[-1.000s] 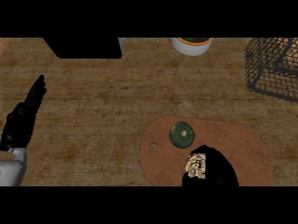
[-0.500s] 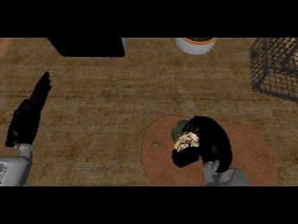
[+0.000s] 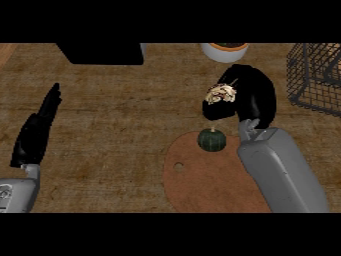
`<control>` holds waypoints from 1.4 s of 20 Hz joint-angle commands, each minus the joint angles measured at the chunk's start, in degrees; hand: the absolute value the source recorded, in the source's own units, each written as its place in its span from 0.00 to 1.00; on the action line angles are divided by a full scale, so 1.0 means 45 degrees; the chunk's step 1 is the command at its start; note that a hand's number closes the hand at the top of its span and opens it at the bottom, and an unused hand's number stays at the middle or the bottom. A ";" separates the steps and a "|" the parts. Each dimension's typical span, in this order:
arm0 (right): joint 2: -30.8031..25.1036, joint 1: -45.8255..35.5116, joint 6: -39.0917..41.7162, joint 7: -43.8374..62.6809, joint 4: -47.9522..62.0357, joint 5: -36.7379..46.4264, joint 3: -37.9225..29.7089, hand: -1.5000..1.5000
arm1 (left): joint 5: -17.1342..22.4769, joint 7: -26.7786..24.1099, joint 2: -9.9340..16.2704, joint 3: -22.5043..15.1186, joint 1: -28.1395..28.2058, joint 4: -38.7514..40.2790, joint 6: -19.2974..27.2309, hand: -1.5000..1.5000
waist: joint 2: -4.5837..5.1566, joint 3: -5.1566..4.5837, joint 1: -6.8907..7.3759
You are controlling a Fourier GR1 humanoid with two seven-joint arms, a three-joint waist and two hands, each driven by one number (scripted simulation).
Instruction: Pick the cupcake from the cutting board and place it in the tiered basket
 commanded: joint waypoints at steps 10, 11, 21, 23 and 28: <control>-0.3148 -0.5302 0.2089 0.0144 0.1590 0.1258 -0.2497 1.00 | -0.0156 -0.0484 -0.0208 0.0189 0.0593 -0.0078 0.0004 0.50 | -0.0053 -0.0010 -0.0106; -0.3037 -0.4074 0.1863 -0.0337 0.0918 0.1217 -0.2335 1.00 | -0.0376 -0.0458 -0.0613 -0.0028 0.0702 -0.0249 0.0248 0.50 | -0.0071 0.0000 -0.0223; -0.4583 -0.5461 0.2483 -0.3177 0.3807 -0.0111 -0.4209 1.00 | -0.0225 -0.0496 -0.0405 0.0559 0.0002 0.0355 -0.0384 0.50 | -0.0018 -0.0003 -0.0167; -0.4893 -0.5065 0.1608 -0.4502 0.4994 0.0255 -0.4173 1.00 | -0.0781 -0.0132 -0.0778 0.0145 0.0080 -0.0107 0.0175 0.50 | 0.0005 0.0003 -0.0109; -0.6290 -0.5218 0.1173 -0.4672 0.6793 0.2077 -0.3704 1.00 | 0.0032 0.0272 0.0404 0.0867 0.0277 -0.0774 -0.1062 0.50 | 0.0023 0.0000 0.0053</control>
